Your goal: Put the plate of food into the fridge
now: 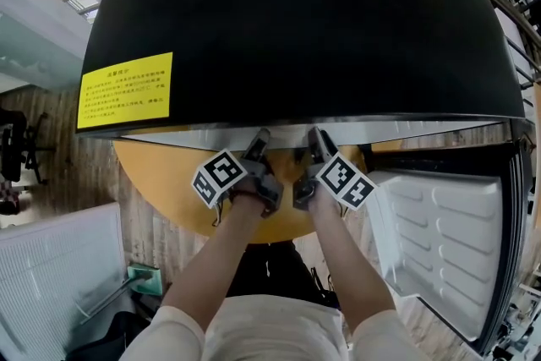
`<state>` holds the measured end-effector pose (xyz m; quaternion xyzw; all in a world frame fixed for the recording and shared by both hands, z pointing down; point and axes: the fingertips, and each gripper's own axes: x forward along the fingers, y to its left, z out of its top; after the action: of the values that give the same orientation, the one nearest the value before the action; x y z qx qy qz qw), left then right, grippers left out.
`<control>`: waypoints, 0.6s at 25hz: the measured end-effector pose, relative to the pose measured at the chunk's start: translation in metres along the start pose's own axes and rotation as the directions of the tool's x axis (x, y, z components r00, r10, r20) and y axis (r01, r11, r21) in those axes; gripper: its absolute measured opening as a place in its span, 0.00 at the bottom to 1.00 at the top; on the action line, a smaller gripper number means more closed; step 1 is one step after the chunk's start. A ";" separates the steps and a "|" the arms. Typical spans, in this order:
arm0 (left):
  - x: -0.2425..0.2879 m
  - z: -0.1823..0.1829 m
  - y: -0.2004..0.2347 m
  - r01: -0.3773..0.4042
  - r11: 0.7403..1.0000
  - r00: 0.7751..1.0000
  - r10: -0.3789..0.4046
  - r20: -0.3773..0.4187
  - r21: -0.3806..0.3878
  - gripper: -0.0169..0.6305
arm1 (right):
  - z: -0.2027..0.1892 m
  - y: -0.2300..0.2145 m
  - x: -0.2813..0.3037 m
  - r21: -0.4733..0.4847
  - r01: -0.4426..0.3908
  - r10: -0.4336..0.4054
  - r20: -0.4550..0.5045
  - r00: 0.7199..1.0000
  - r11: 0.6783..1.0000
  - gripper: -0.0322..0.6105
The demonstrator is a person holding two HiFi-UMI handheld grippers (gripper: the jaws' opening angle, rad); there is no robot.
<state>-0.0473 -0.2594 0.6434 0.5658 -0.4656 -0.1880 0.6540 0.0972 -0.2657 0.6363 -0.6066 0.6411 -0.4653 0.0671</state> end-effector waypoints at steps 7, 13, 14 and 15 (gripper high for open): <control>-0.018 -0.008 -0.006 0.011 1.000 1.000 -0.011 0.002 0.017 0.21 | -0.001 0.010 -0.018 -0.029 -0.013 0.013 0.006 1.000 1.000 0.23; -0.037 -0.018 -0.017 0.033 0.998 0.999 -0.033 -0.008 0.051 0.09 | -0.006 0.024 -0.040 -0.058 -0.035 0.035 -0.005 0.999 0.998 0.21; -0.041 -0.020 -0.021 0.046 0.997 0.999 -0.045 -0.012 0.059 0.08 | -0.007 0.026 -0.045 -0.065 -0.040 0.040 -0.004 0.999 0.997 0.19; -0.045 -0.023 -0.024 0.061 0.996 0.998 -0.060 -0.019 0.069 0.07 | -0.008 0.029 -0.049 -0.074 -0.047 0.047 -0.004 0.999 0.996 0.18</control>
<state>-0.0436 -0.2190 0.6050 0.6038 -0.4488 -0.1866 0.6318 0.0843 -0.2251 0.5975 -0.5930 0.6718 -0.4405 0.0547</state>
